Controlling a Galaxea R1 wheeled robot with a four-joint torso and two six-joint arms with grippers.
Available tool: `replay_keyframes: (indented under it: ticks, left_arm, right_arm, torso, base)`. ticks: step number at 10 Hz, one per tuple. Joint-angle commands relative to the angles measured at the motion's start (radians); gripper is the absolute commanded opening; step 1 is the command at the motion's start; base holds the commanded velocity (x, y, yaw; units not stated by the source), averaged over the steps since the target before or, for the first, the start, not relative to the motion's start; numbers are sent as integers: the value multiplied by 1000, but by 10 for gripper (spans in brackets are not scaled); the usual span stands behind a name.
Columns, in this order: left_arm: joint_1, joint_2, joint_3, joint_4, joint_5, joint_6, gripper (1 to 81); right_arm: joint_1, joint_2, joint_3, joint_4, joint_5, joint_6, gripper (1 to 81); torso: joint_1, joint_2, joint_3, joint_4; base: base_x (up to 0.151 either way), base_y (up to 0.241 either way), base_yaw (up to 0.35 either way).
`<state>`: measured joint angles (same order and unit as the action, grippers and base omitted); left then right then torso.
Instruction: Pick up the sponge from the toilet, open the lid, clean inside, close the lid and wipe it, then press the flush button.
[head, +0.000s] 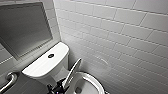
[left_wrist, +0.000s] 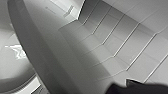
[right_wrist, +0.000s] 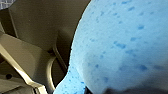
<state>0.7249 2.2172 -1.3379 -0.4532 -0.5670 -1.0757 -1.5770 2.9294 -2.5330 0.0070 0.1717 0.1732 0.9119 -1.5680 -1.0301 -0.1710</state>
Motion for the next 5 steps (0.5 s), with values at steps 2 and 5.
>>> replay_keyframes:
  ticks: [2,5]
  left_arm:
    - [-77,-97,22,14,-34,-78,811]
    - [-49,-134,9,14,-93,-194,811]
  right_arm:
    - [-19,-8,4,8,-72,0,10]
    - [-21,-7,5,10,-70,2,10]
  torso:
    - [0,0,0,0]
    - [0,0,0,0]
  base:
    - [0,0,0]
    - [0,0,0]
